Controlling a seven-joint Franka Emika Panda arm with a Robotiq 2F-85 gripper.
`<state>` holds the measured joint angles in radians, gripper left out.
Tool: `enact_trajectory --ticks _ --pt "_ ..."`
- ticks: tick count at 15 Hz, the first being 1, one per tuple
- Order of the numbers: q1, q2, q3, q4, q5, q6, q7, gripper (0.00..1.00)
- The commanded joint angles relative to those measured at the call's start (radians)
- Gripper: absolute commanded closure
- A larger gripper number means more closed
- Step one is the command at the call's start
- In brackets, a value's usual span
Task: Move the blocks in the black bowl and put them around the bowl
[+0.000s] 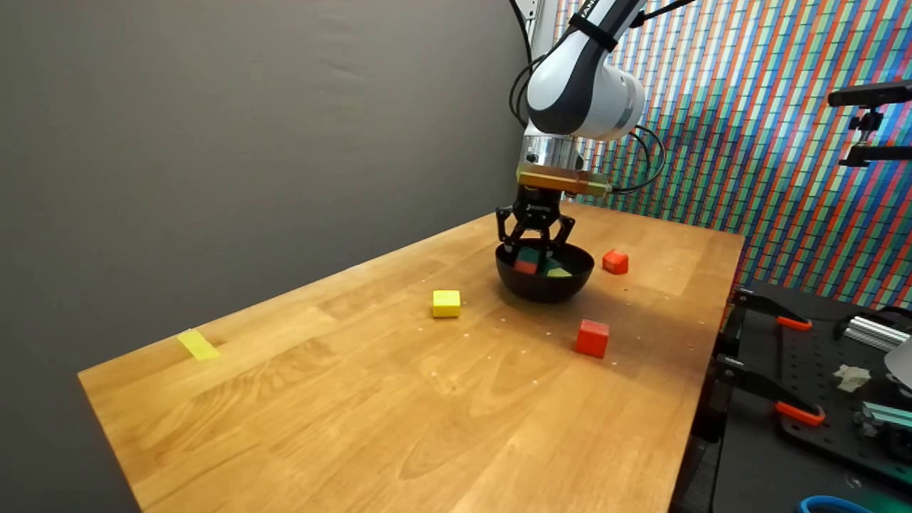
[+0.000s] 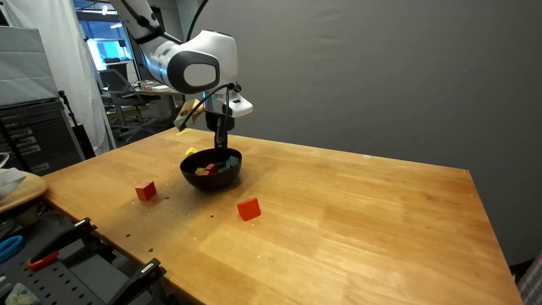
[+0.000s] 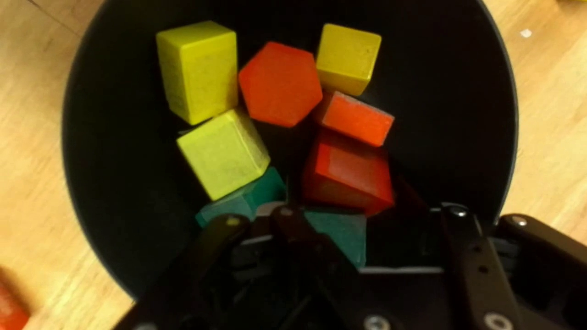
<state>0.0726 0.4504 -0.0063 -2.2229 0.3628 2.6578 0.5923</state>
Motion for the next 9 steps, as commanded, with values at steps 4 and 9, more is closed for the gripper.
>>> enact_trajectory --ticks 4,9 --pt "0.027 0.014 -0.021 0.004 -0.016 0.027 0.046 0.26" --pt "0.035 0.017 -0.027 -0.001 -0.027 0.032 0.051 0.72"
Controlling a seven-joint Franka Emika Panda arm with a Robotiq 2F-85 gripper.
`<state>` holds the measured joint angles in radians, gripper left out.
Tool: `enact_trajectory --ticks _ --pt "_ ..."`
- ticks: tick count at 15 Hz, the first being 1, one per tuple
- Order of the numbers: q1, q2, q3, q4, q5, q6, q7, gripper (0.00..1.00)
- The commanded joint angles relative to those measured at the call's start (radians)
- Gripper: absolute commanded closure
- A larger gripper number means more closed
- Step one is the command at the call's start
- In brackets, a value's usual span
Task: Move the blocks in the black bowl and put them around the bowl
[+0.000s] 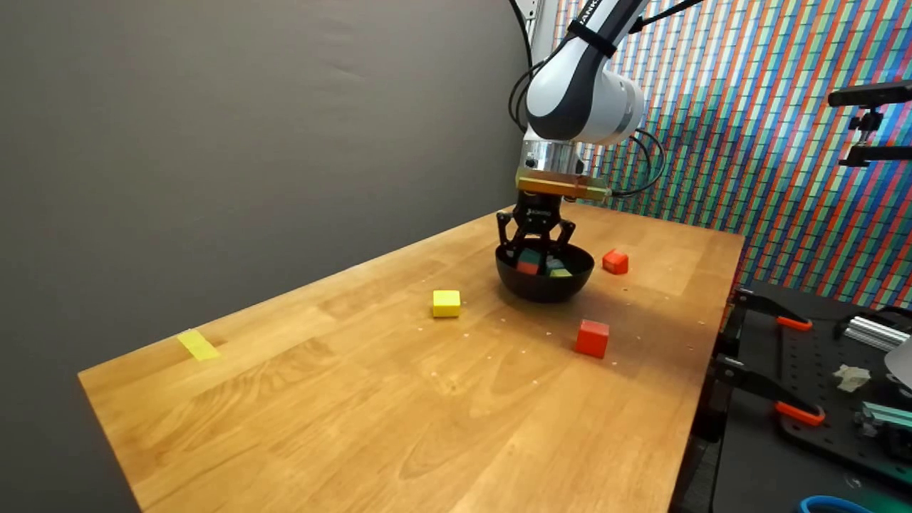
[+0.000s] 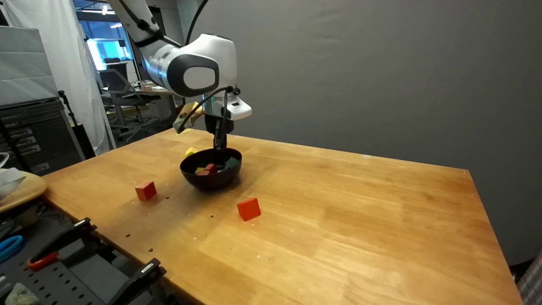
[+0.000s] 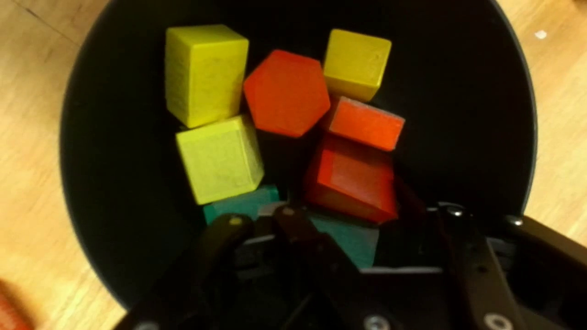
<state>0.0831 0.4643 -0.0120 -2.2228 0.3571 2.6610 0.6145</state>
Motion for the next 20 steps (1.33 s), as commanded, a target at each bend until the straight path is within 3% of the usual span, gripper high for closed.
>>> enact_trajectory --ticks 1,6,12,14,16,20 --pt "0.025 0.0 -0.021 -0.002 -0.02 0.031 0.028 0.76" --pt "0.041 -0.088 -0.033 -0.08 -0.069 0.08 -0.01 0.76" --pt "0.018 -0.362 -0.046 -0.278 -0.139 0.163 -0.105 0.76" --pt "-0.011 -0.447 -0.068 -0.329 -0.179 0.172 -0.13 0.76" --pt "-0.058 -0.506 -0.069 -0.354 -0.15 0.163 -0.193 0.76" --pt "-0.153 -0.439 -0.111 -0.342 -0.439 0.239 -0.014 0.76"
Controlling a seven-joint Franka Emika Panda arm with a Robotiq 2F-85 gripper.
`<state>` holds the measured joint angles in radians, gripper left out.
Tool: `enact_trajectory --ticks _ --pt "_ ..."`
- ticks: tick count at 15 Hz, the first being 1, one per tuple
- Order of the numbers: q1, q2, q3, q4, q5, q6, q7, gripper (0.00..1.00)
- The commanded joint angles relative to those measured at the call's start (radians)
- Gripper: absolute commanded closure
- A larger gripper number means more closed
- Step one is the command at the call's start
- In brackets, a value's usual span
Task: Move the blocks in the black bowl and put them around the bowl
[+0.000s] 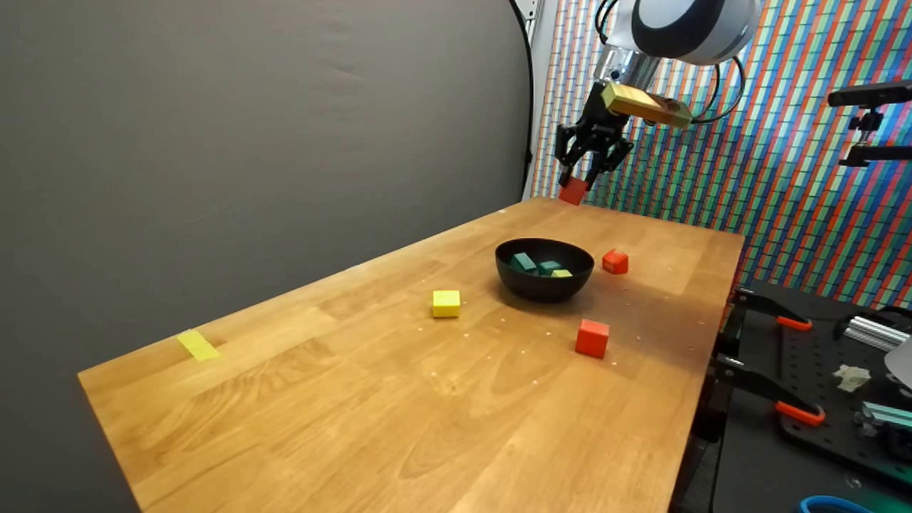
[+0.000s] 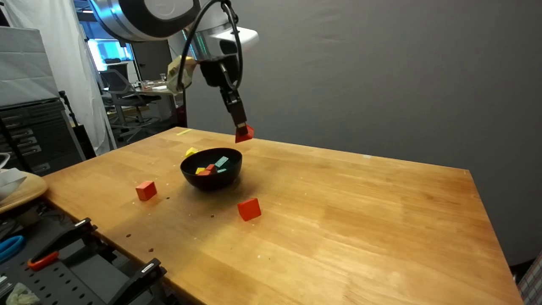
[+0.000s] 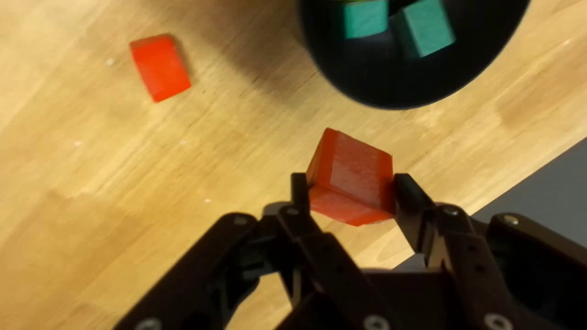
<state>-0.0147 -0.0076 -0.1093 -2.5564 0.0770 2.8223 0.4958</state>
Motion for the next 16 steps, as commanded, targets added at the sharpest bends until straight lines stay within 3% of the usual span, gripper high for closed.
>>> enact_trajectory --ticks 1,5,10,11,12,13,14,16 --pt "-0.068 0.072 -0.02 0.008 -0.212 0.103 0.137 0.76" --pt "-0.042 0.244 -0.066 0.109 -0.4 0.152 0.269 0.76" --pt "0.063 0.436 -0.172 0.298 -0.594 0.132 0.381 0.76" --pt "0.068 0.465 -0.174 0.327 -0.596 0.133 0.378 0.52" --pt "0.129 0.493 -0.227 0.349 -0.531 0.139 0.325 0.62" --pt "0.134 0.515 -0.228 0.37 -0.512 0.14 0.31 0.54" --pt "0.131 0.532 -0.221 0.384 -0.482 0.142 0.286 0.3" --pt "0.138 0.555 -0.217 0.403 -0.435 0.144 0.242 0.2"
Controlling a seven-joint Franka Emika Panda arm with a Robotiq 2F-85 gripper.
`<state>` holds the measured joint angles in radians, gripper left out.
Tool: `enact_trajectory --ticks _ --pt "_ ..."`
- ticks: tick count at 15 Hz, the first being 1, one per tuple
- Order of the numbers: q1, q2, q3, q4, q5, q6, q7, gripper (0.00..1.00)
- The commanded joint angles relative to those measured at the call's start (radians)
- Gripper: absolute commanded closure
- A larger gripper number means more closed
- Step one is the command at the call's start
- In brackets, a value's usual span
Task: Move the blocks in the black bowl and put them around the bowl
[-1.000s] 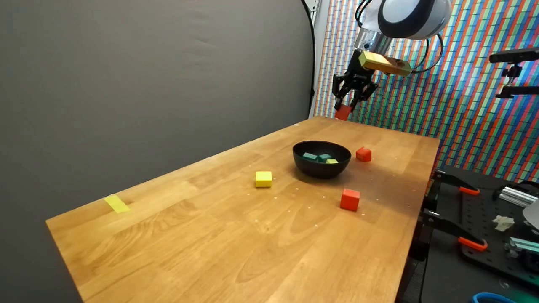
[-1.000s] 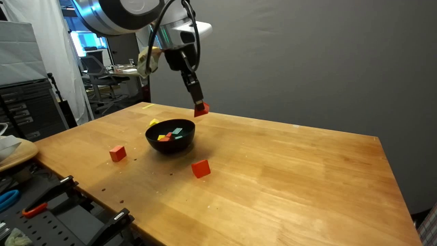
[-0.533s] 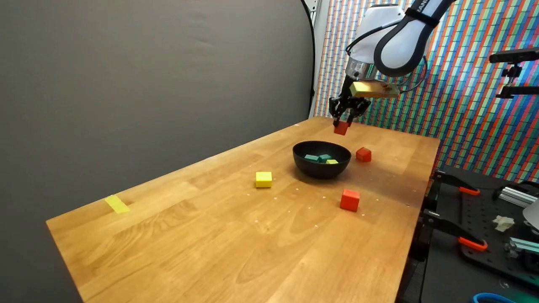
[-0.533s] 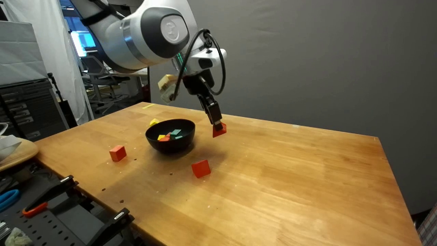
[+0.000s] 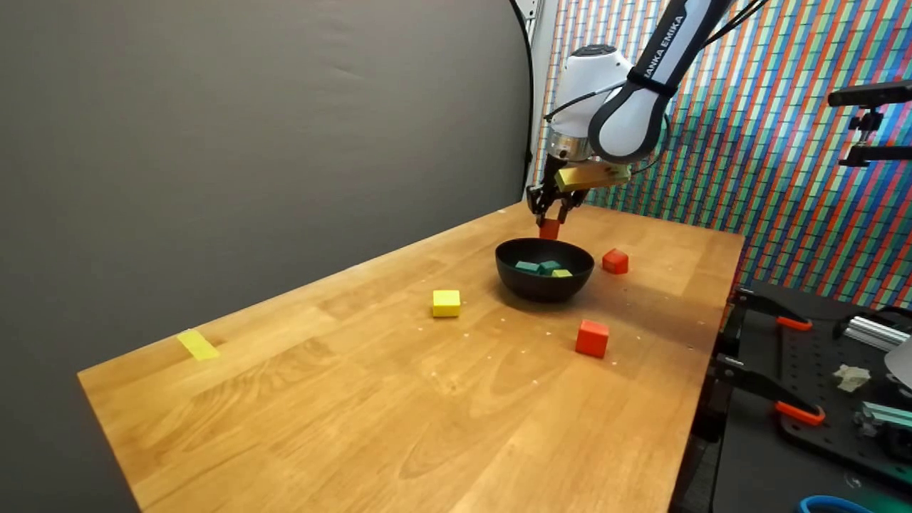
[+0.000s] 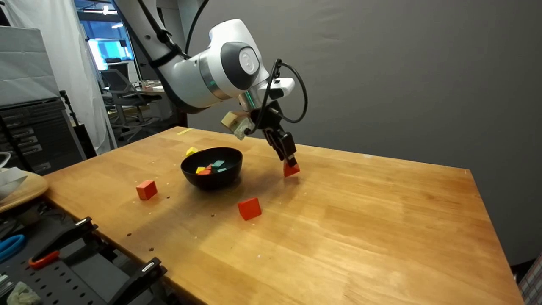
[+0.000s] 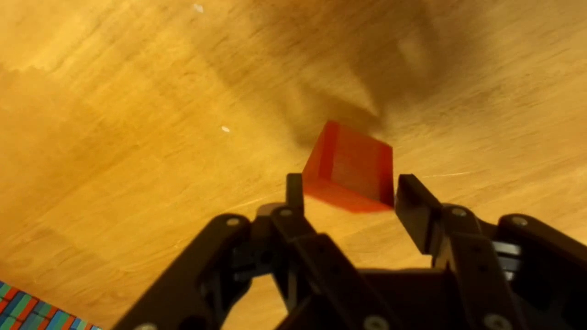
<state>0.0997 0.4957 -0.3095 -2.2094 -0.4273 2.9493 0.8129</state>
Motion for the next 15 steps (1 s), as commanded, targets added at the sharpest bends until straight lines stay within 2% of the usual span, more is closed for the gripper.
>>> enact_trajectory --ticks 1,3,5,8,11,12,15 --pt "0.015 0.052 -0.001 0.055 0.102 0.019 -0.107 0.12" --pt "0.012 0.043 0.013 0.045 0.152 0.021 -0.164 0.0" --pt "-0.016 -0.016 0.068 -0.004 0.194 0.023 -0.281 0.0" --pt "0.009 -0.164 0.092 -0.107 0.196 -0.01 -0.456 0.0" --pt "-0.009 -0.289 0.163 -0.186 0.196 -0.048 -0.6 0.0" --pt "-0.031 -0.312 0.208 -0.204 0.218 -0.059 -0.659 0.0" --pt "-0.121 -0.323 0.39 -0.244 0.4 -0.041 -0.87 0.0"
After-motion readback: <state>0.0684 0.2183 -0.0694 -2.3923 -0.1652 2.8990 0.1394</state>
